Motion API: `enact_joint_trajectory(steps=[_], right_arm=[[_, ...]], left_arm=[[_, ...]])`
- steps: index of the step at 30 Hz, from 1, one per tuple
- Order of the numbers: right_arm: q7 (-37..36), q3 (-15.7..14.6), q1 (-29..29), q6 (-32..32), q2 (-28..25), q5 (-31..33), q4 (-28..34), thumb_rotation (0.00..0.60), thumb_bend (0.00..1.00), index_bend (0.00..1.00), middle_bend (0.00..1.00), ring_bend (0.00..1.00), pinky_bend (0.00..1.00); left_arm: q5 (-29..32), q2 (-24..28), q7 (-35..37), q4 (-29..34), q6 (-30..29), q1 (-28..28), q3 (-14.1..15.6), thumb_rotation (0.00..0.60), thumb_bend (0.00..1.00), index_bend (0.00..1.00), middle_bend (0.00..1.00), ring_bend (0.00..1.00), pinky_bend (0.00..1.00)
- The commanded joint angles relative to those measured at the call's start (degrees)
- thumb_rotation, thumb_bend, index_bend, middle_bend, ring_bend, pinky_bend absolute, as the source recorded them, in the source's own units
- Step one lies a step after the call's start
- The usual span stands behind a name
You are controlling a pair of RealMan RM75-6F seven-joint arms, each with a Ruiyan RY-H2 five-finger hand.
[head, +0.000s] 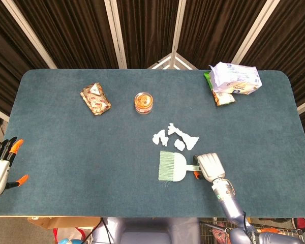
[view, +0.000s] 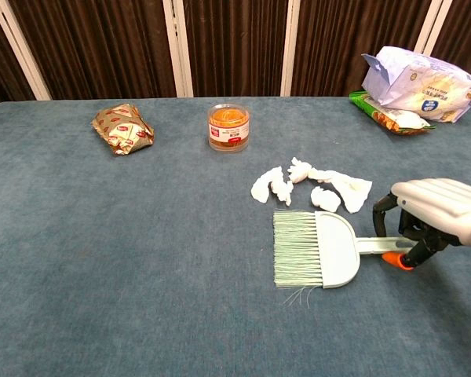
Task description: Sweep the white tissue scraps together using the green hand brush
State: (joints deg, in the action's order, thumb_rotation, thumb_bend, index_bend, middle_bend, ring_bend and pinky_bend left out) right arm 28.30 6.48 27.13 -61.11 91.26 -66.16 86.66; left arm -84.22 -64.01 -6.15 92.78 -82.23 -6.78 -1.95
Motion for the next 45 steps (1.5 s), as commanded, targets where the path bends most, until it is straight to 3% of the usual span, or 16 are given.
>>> enact_joint_trajectory(steps=[1,6,15,33,45], right_arm=[[1.5,0.9,0.8,-1.3,-3.3,-1.9,3.9,0.600,0.52,0.66,1.00,1.00,0.97],[4.4,2.9,2.5,-1.2,-6.3,-0.8,7.7,0.600,0.54,0.66,1.00,1.00,0.97],[10.2,6.0,7.1,1.4,-7.0,4.4,8.7,0.600,0.57,0.66,1.00,1.00,0.97],[18.0,8.3,18.0,8.0,-1.1,15.2,-3.4,0.600,0.58,0.67,1.00,1.00,0.97],[25.3,5.9,19.8,6.3,-5.8,20.3,-9.4,0.600,0.58,0.67,1.00,1.00,0.97]], left_arm=[[-0.1,0.0,0.0,0.0,0.0,0.0,0.0,0.600,0.00,0.00,0.00,0.00,0.00],[-0.1,0.0,0.0,0.0,0.1,-0.1,0.0,0.600,0.00,0.00,0.00,0.00,0.00],[0.2,0.2,0.3,0.1,0.8,-0.3,0.0,0.600,0.00,0.00,0.00,0.00,0.00],[2.1,1.0,2.1,0.9,3.3,-1.2,-0.3,0.600,0.00,0.00,0.00,0.00,0.00],[2.4,1.6,3.2,1.3,3.1,-1.1,-0.5,0.600,0.00,0.00,0.00,0.00,0.00]])
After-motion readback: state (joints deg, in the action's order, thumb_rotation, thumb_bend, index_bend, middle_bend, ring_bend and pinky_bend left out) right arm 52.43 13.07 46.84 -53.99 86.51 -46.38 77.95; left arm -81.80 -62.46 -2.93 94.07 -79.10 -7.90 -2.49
